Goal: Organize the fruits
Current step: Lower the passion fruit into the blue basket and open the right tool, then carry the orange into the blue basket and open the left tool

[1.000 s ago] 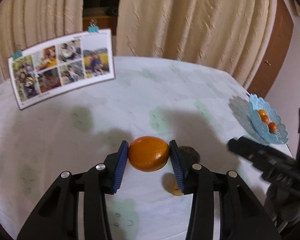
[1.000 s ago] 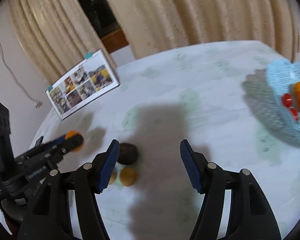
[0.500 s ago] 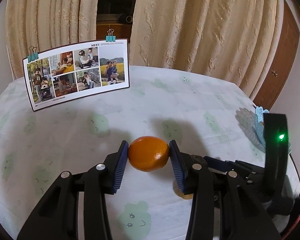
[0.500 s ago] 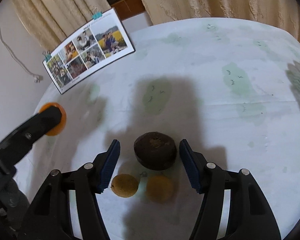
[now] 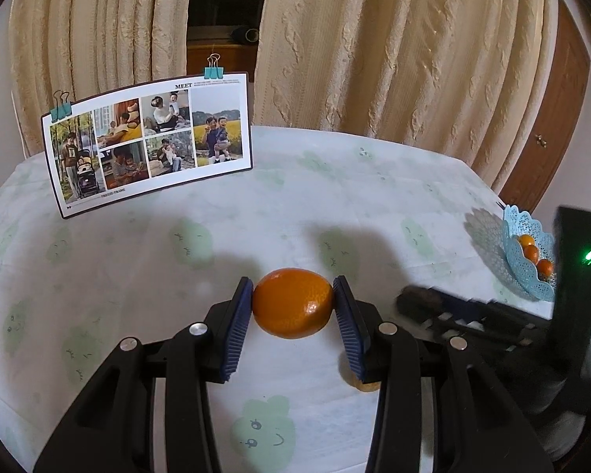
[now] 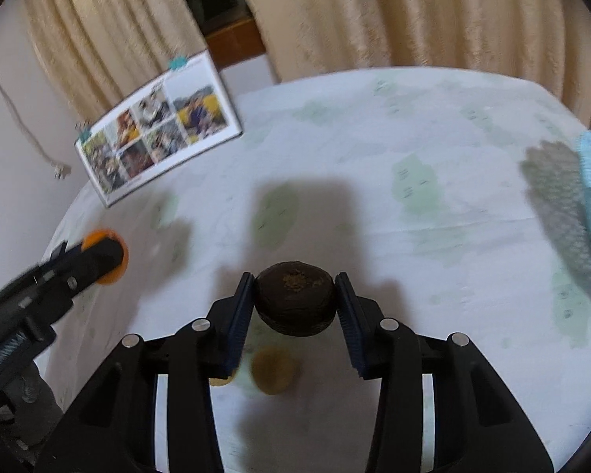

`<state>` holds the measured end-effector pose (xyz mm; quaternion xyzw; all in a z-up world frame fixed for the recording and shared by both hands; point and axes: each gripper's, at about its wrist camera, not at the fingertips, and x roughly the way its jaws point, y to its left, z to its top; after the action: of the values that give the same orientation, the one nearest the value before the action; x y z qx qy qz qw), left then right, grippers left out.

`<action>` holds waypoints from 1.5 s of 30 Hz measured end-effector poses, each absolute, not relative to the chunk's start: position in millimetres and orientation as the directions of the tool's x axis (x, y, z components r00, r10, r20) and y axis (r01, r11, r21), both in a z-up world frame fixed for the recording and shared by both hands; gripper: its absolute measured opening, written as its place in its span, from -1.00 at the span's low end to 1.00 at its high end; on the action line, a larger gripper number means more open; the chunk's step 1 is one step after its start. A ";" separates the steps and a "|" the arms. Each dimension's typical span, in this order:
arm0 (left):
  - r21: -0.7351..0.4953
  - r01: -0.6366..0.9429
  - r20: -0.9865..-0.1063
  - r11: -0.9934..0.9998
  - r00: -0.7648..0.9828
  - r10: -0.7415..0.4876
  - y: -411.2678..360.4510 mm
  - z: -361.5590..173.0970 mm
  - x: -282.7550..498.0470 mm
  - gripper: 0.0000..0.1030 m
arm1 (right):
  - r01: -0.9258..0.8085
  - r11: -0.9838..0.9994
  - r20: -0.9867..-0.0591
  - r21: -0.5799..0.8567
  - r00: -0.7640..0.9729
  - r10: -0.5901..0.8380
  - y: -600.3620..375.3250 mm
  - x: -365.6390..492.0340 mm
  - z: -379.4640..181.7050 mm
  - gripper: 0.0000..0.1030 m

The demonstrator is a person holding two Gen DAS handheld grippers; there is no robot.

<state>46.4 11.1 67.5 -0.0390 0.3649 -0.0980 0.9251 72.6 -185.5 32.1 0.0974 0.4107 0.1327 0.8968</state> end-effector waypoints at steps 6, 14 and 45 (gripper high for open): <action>-0.136 0.162 -0.670 0.977 0.712 -0.211 5.7 66.1 46.5 -0.18 | -0.062 0.957 -0.656 0.282 0.716 0.240 -232.1 59.4 54.3 -0.17; -0.121 0.182 -0.670 0.976 0.710 -0.216 -2.5 66.5 45.0 -0.18 | 0.110 0.955 -0.595 0.275 0.800 0.079 -311.1 36.4 77.5 -0.17; -0.042 0.378 -0.657 0.925 0.687 -0.311 -127.4 94.5 35.0 -0.18 | 0.489 0.827 -0.500 0.276 0.808 -0.311 -451.8 -36.1 54.9 -0.01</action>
<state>35.0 -127.4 94.5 0.0485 0.3484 -0.1878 0.9171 -36.1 -451.8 54.9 0.2001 0.2228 -0.2152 0.9295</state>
